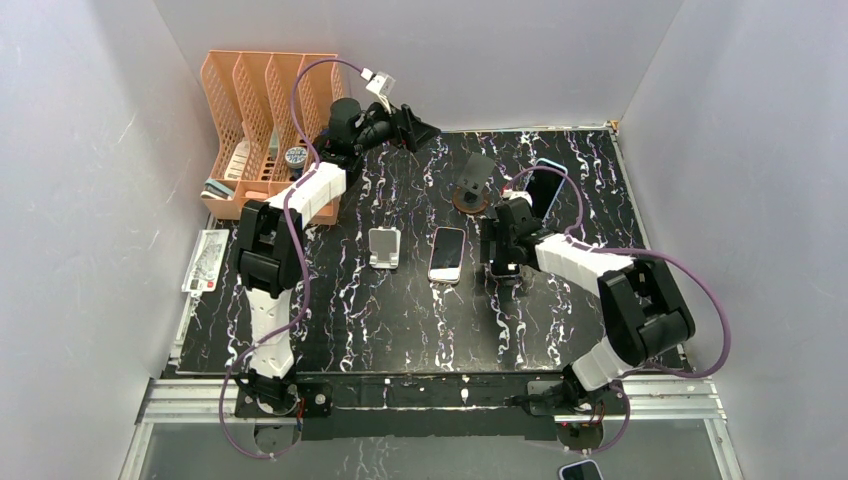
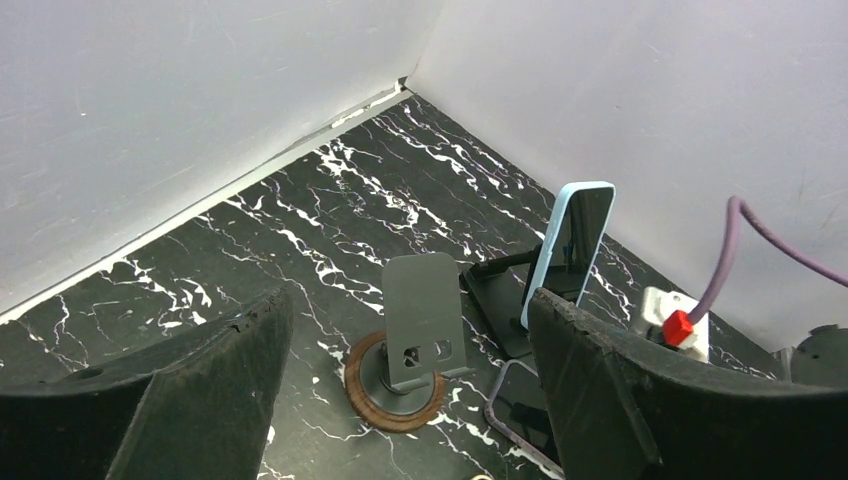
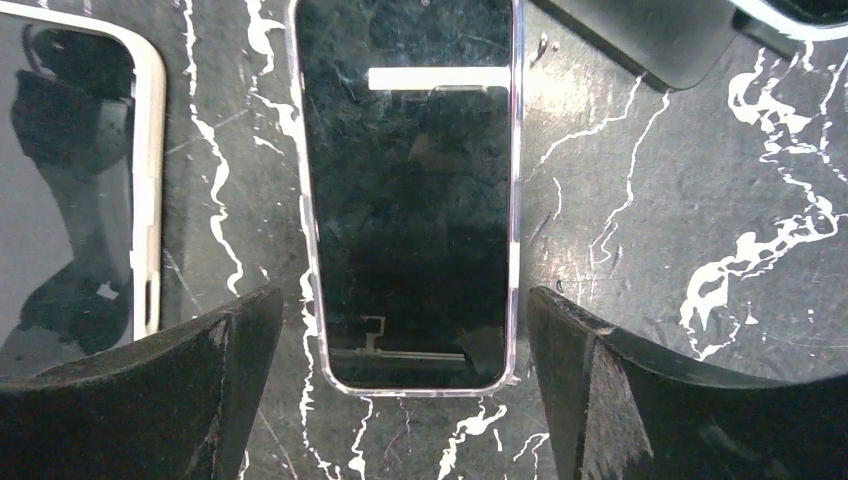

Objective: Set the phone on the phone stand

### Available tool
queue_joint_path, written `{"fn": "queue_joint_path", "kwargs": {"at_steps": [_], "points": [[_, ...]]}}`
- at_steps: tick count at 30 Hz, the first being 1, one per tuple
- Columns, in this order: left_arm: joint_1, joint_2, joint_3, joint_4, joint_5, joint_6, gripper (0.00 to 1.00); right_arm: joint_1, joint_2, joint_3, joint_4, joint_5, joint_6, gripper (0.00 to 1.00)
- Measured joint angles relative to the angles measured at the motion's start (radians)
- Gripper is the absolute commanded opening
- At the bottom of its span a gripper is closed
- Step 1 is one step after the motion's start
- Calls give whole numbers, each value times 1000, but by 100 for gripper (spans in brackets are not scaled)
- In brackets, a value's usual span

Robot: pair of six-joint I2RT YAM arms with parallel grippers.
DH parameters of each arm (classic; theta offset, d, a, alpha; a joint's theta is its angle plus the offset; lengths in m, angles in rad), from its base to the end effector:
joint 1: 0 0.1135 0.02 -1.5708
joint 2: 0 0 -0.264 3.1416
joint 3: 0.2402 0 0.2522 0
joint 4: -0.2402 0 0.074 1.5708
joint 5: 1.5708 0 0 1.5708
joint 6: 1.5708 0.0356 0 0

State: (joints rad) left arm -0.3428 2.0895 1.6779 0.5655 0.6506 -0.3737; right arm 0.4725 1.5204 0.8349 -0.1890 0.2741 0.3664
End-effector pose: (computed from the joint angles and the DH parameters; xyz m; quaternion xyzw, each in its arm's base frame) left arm 0.4641 -0.1885 0.3154 0.2331 0.6202 -0.4470 0.6010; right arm 0.2749 0.1297 0.1855 -0.0028 0.9324 0.0203 0.3610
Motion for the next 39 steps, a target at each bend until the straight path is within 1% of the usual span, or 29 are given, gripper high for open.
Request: {"fn": "queue_joint_path", "kwargs": {"at_steps": [4,14,15,16,20,24,28,33,36,39], "points": [[0,0,1,1,5,0,83,0,43,-3,3,0,-5,99],[0,0,1,1,11,0,83,2,74,-11,27,6,-24,98],[0,0,1,1,11,0,83,6,77,-9,30,7,-26,96],[0,0,1,1,12,1,83,8,83,-4,33,8,-26,91],[0,1,1,0,12,7,83,16,102,13,40,7,-34,66],[0,1,2,-13,12,16,83,19,111,27,32,3,-40,49],[0,2,6,-24,12,24,83,18,121,40,24,-7,-46,46],[0,2,6,-36,11,31,83,18,121,44,20,-8,-48,46],[0,2,6,-38,12,31,84,19,97,18,35,-8,-48,45],[0,3,6,-29,12,10,84,21,38,-35,30,-14,-50,45]]}}
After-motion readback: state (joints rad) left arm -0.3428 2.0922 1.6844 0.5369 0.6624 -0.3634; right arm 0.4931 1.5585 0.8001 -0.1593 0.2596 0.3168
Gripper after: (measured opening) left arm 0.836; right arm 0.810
